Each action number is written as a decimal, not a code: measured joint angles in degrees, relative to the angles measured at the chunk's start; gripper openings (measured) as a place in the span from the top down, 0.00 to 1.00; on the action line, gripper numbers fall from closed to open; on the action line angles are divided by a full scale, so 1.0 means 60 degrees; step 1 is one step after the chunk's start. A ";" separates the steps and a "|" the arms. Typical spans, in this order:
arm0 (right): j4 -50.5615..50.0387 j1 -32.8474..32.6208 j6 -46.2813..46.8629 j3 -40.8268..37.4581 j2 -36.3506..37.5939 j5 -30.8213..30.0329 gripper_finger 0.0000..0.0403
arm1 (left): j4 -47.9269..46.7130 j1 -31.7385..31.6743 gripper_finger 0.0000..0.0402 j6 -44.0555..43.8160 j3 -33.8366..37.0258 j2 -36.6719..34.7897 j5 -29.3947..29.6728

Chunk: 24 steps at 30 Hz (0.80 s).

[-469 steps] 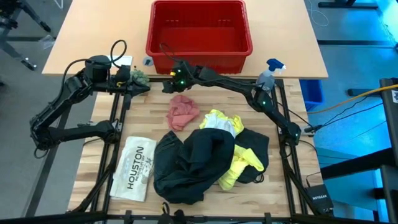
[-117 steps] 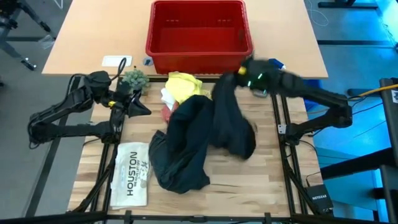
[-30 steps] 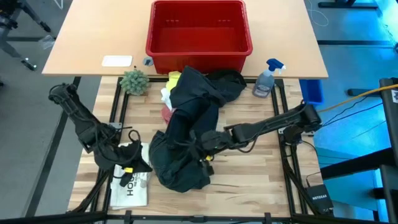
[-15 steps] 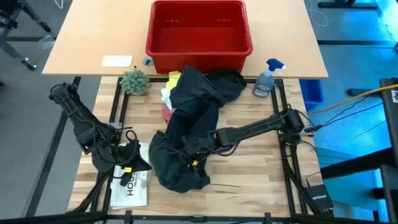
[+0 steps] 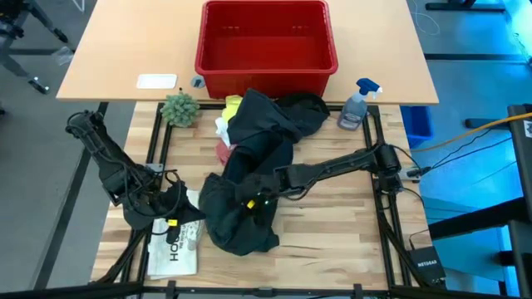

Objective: Fold laundry
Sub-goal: Fold the black jean

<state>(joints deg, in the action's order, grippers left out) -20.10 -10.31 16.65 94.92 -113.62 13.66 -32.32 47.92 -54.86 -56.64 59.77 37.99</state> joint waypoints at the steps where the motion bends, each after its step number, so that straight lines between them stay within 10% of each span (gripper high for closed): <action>1: 0.0114 0.0055 0.0012 0.0009 0.0278 0.0002 0.99 | -0.0007 0.0000 1.00 0.0008 0.0000 0.0000 0.0185; 14: -0.1963 0.0546 -0.1078 0.2462 0.3263 -0.1762 1.00 | 0.1469 -0.0005 1.00 0.2336 0.0000 -0.0026 0.3220; 24: -0.4628 0.1377 -0.1034 0.2873 0.3259 -0.3112 1.00 | 0.1213 -0.0189 1.00 0.2173 0.0000 0.0091 0.3163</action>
<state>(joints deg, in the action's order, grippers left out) -47.87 -2.04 10.45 112.16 -94.06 -5.01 -25.04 46.78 -41.82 -56.64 60.31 56.97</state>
